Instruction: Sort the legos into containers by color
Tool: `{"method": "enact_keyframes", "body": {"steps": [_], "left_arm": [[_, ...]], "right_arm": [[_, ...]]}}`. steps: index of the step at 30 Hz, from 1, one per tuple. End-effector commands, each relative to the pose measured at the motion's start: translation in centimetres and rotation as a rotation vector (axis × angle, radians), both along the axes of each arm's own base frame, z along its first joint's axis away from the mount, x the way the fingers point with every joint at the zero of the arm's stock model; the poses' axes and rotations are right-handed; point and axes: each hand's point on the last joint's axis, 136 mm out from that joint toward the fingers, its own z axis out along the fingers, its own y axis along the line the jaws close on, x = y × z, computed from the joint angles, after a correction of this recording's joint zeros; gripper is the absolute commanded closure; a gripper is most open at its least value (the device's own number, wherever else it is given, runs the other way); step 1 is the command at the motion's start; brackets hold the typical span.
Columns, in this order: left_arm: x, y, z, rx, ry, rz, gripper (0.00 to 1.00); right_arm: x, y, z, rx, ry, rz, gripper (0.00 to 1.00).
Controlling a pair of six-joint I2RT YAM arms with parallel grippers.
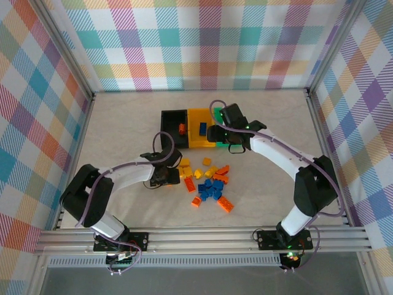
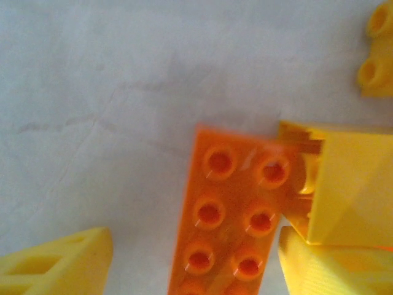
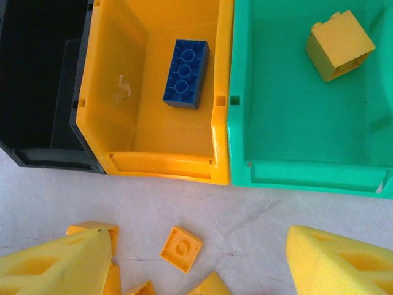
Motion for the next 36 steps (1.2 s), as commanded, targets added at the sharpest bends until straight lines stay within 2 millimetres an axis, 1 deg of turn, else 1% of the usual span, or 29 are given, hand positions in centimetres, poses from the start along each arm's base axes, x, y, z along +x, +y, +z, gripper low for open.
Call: {"method": "enact_keyframes", "body": {"steps": [1,7,11,13,16,18,20,22,24,26,27,30,33,36], "left_arm": [[1.0,0.2,0.0,0.031,-0.013,-0.008,0.39],[0.0,0.6,-0.4,0.023,0.0,0.004,0.56],[-0.5,1.2,0.2,0.025,-0.009,0.019,0.69],[-0.6,1.3,1.3,0.013,-0.025,0.022,0.7],[0.2,1.1,4.3,-0.034,-0.085,0.033,0.7],[1.9,1.1,6.9,-0.069,-0.133,0.054,0.7],[4.2,0.9,9.3,-0.089,-0.188,0.072,0.7],[7.0,0.4,11.4,-0.095,-0.241,0.083,0.7],[9.8,-0.2,12.4,-0.091,-0.268,0.094,0.71],[12.3,-0.4,12.9,-0.069,-0.282,0.107,0.72],[13.7,-0.6,12.8,-0.05,-0.286,0.108,0.72],[16.7,-0.3,12.3,0.009,-0.292,0.129,0.72],[18.8,0.3,11.0,0.038,-0.262,0.162,0.73],[20.3,0.3,10.0,0.045,-0.24,0.176,0.72]], "right_arm": [[-0.3,-0.2,0.9,0.019,-0.023,-0.01,0.25],[-0.5,-0.4,1.0,0.02,-0.027,-0.013,0.25],[-0.4,-0.3,1.1,0.026,-0.028,-0.011,0.25],[-0.5,-0.3,1.1,0.028,-0.024,-0.013,0.25],[-0.6,-0.4,1.1,0.032,-0.023,-0.012,0.25],[-0.8,-0.5,1.0,0.037,-0.024,-0.016,0.25],[-0.9,-0.6,0.8,0.038,-0.023,-0.02,0.25],[-1.1,-0.8,0.5,0.035,-0.014,-0.025,0.25],[-1.3,-1.1,0.2,0.032,-0.003,-0.031,0.25],[-1.6,-1.3,0.0,0.028,0.006,-0.035,0.24],[-1.7,-1.5,-0.1,0.026,0.008,-0.037,0.25],[-2.3,-1.8,-0.2,0.024,0.015,-0.037,0.25],[-2.9,-2.1,-0.4,0.027,0.022,-0.035,0.24],[-3.4,-2.4,-0.8,0.029,0.031,-0.037,0.24]]}}
